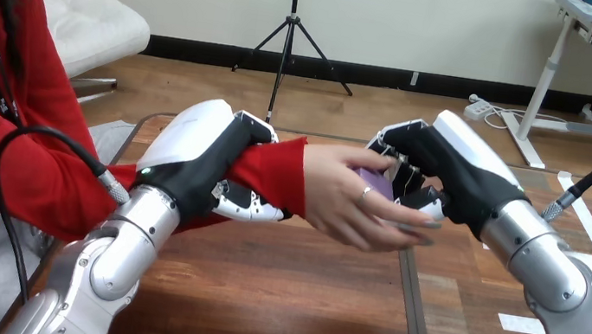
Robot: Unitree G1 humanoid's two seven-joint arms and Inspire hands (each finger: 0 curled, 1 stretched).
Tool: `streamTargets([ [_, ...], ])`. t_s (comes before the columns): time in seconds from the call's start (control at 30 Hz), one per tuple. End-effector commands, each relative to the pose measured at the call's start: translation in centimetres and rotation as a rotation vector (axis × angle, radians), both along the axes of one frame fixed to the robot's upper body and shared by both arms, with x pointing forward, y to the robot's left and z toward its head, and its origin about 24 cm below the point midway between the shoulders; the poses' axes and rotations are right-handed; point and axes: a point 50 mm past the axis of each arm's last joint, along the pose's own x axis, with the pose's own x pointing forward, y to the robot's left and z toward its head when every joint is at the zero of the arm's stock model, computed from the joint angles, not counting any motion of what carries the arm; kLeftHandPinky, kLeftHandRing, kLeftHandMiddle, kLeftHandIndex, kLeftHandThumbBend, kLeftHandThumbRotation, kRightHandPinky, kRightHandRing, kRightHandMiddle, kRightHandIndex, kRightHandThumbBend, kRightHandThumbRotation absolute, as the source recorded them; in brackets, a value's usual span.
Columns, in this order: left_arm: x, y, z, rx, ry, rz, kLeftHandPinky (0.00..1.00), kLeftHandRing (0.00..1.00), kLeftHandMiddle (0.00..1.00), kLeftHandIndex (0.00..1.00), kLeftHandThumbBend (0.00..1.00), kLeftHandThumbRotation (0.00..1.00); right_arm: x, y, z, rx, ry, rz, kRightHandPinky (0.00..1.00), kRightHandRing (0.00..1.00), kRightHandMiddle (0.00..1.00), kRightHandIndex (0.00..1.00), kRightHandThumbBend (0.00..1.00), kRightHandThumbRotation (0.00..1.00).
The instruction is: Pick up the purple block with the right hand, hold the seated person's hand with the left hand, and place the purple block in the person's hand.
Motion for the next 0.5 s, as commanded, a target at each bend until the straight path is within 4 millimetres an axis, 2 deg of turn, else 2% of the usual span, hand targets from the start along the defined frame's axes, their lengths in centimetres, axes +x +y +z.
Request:
streamTargets([
  [0.0, 2.33, -2.86, 6.55, -0.085, -0.244, -0.081, 0.2, 0.25, 0.35, 0.37, 0.6, 0.0, -0.03, 2.24, 4.01, 0.076, -0.151, 0.089, 0.29, 0.34, 0.4, 0.45, 0.7, 0.0],
  [0.47, 2.26, -2.56, 5.89, -0.071, -0.225, -0.073, 0.2, 0.26, 0.36, 0.37, 0.61, 0.0, -0.27, 2.11, 4.28, 0.074, -0.15, 0.085, 0.29, 0.34, 0.4, 0.45, 0.7, 0.0],
])
